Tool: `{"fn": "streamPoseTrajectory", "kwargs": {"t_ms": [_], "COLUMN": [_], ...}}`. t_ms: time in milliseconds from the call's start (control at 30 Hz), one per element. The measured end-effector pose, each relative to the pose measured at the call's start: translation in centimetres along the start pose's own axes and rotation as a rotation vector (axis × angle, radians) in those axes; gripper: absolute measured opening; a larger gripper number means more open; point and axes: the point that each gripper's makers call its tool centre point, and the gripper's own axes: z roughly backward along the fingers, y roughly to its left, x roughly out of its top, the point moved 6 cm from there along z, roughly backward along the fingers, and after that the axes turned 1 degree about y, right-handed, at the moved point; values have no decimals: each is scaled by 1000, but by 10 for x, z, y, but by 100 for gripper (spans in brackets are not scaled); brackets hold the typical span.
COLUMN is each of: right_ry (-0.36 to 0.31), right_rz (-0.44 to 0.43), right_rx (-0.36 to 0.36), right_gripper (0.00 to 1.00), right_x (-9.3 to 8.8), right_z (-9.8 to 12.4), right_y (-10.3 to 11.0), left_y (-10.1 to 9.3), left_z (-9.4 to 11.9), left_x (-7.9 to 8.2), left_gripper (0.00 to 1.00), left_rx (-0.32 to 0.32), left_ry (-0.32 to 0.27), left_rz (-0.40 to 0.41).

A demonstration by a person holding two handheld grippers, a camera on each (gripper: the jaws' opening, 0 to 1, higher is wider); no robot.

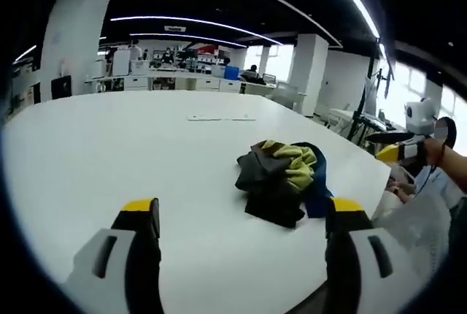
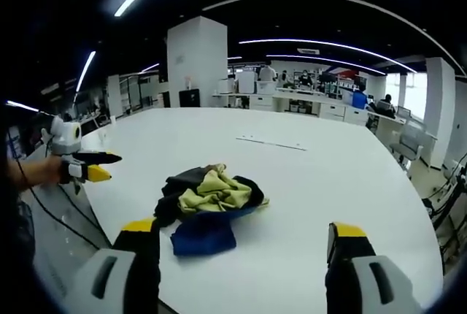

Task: Fold the garment on the visible template until the final outline fits inside the template.

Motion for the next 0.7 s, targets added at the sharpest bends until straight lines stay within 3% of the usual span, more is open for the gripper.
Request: {"fn": "streamPoseTrajectory", "kwargs": {"t_ms": [133,333,467,600,700], "right_ry": [4,8,23,35,30], "right_rz": [-3,42,36,5,-22], "right_rx": [21,61,94,124,142], "right_gripper": [95,89,77,61,52], "right_x": [5,19,22,24,25], "right_z": [-3,-11,-23,-37,-46], "right_y": [-4,-10,-15,-20,-24], "left_y": [6,0,-7,-16,-23], "left_z": [-1,-7,-16,-27,-36], "left_x": [10,27,34,34,33], "left_gripper": [89,83,78,63,61], "left_rx": [41,36,7,-47,-54], "left_ry": [14,23,16,20,27], "left_rz": [-46,-92,-103,-96,-107]}}
